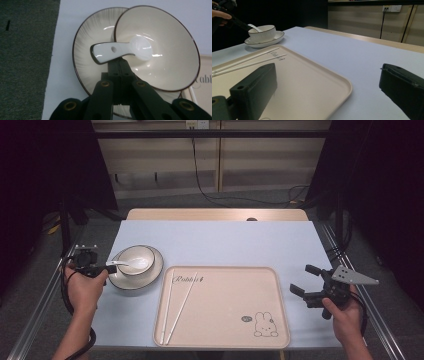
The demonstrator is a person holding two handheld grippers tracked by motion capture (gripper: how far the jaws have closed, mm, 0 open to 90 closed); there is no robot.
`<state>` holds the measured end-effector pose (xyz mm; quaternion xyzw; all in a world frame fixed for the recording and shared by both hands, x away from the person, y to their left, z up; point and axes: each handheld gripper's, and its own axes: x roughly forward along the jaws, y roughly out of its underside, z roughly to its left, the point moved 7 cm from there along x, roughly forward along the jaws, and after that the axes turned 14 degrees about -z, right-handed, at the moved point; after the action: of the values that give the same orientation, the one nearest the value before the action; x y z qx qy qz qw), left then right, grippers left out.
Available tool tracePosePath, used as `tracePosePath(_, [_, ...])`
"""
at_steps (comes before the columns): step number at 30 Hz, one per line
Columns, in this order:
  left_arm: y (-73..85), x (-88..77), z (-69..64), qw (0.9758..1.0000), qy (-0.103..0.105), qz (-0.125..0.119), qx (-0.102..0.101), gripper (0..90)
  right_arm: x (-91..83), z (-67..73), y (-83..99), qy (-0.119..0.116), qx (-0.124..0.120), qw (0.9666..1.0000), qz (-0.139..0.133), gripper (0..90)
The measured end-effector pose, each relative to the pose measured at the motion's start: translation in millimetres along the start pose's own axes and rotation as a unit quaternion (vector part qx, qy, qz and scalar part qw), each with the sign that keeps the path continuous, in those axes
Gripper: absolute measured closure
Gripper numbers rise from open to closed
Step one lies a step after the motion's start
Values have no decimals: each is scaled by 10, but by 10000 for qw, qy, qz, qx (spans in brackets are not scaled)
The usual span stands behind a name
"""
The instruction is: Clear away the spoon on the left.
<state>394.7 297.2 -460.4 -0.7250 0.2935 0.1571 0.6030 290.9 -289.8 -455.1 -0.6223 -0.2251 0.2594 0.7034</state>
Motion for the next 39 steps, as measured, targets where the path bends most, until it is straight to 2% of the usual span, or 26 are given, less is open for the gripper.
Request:
tracePosePath(1, [-28, 13, 10, 9999, -40, -108, -14, 900, 2, 1, 3, 11, -3, 10000, 9, 8])
tracePosePath(3, [-59, 22, 33, 9998, -53, -170, -39, 877, 4, 2, 6, -2, -31, 10000, 11, 9])
tracePosePath(4, [-96, 35, 40, 9994, -69, -323, -60, 832, 1, 4, 6, -14, -41, 10000, 17, 9])
tracePosePath(6, [-106, 34, 37, 9994, -63, -344, -81, 782, 2, 4, 1, 9, -20, 10000, -10, 9])
tracePosePath(7, [-126, 46, 18, 9986, -15, -474, -213, 782, 2, 4, 1, 9, -20, 10000, -10, 9])
tracePosePath(8, [-132, 33, 24, 9988, -37, -474, -106, 753, -1, 1, 2, 18, -28, 10000, -3, 9])
tracePosePath(9, [-161, 16, 21, 9983, -64, -580, -86, 729, -3, 2, 2, 19, -28, 10000, 0, 9])
tracePosePath(13, [-182, 12, 8, 9973, -25, -698, -218, 637, -11, 5, -5, 10, -48, 10000, -1, 8])
tracePosePath(15, [-181, 24, -5, 9968, -15, -744, -299, 630, -13, 2, -8, 4, -56, 10000, -15, 9])
tracePosePath(20, [-155, 101, 4, 9955, -120, -797, -503, 543, -11, 7, -7, -5, -42, 10000, -14, 8])
tracePosePath(21, [-132, 148, 10, 9952, -76, -796, -566, 529, -8, 11, -2, -10, -44, 10000, 0, 8])
tracePosePath(28, [-138, 266, 34, 9941, -98, -890, -605, 520, -13, 12, 5, 9, -17, 10000, 38, 8])
tracePosePath(30, [-147, 296, 24, 9932, -70, -919, -716, 525, -14, 10, 8, 9, -22, 10000, 39, 8])
tracePosePath(33, [-146, 331, 36, 9934, -98, -948, -641, 547, -17, 5, 11, 13, -48, 10000, 46, 8])
tracePosePath(34, [-139, 353, 21, 9923, -63, -986, -743, 557, -22, 2, 11, 13, -45, 10000, 46, 9])
tracePosePath(37, [-156, 356, 14, 9918, -70, -1028, -753, 598, -25, 1, 7, 16, -43, 10000, 35, 8])
tracePosePath(38, [-179, 344, 10, 9920, -88, -1058, -677, 598, -26, 2, 7, 14, -39, 10000, 34, 8])
tracePosePath(39, [-199, 339, -3, 9920, -89, -1090, -637, 649, -26, 2, 10, 15, -43, 10000, 42, 8])
